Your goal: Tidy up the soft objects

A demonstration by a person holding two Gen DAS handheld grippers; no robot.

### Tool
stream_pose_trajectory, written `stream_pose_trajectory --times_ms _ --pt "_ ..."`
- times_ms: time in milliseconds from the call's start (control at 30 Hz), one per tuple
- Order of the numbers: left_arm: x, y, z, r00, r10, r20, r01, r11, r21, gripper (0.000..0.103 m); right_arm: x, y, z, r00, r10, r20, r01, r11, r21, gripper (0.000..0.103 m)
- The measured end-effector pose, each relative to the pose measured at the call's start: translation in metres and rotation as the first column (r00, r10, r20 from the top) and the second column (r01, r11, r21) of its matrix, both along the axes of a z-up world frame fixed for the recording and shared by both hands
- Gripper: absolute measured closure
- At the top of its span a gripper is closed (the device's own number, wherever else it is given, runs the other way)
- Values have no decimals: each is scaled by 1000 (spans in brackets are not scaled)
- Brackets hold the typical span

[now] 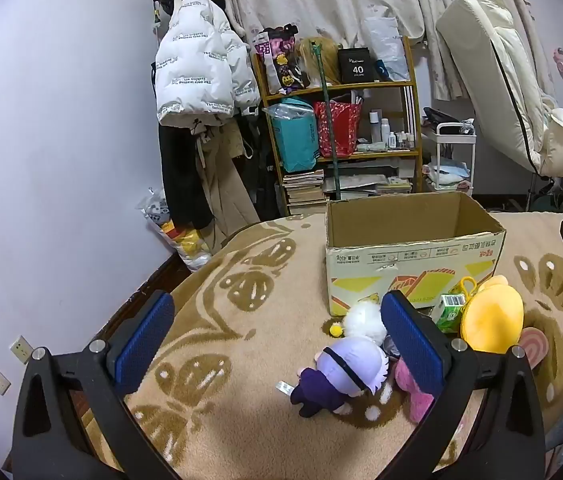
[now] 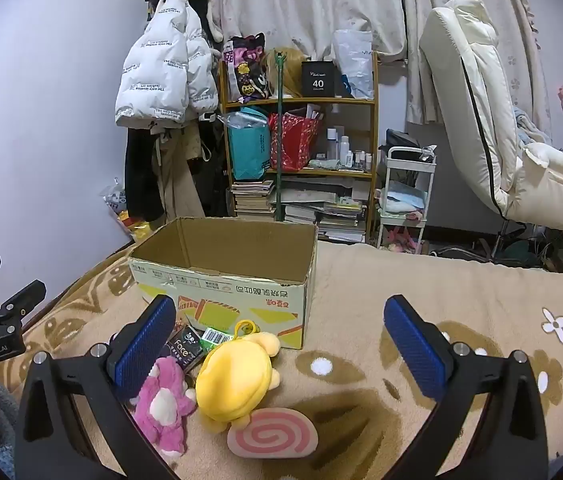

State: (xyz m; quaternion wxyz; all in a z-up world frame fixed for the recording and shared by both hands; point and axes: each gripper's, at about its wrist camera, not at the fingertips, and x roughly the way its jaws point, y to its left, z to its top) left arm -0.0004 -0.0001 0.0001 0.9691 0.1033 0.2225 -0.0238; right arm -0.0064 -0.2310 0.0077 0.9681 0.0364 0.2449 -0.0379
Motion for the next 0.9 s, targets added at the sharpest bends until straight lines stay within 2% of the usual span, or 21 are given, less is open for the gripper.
stream_pose_trajectory --times_ms 900 --pt "0 0 0 1000 3 -11 -3 1000 4 1 0 0 0 1000 -2 2 2 1000 1 0"
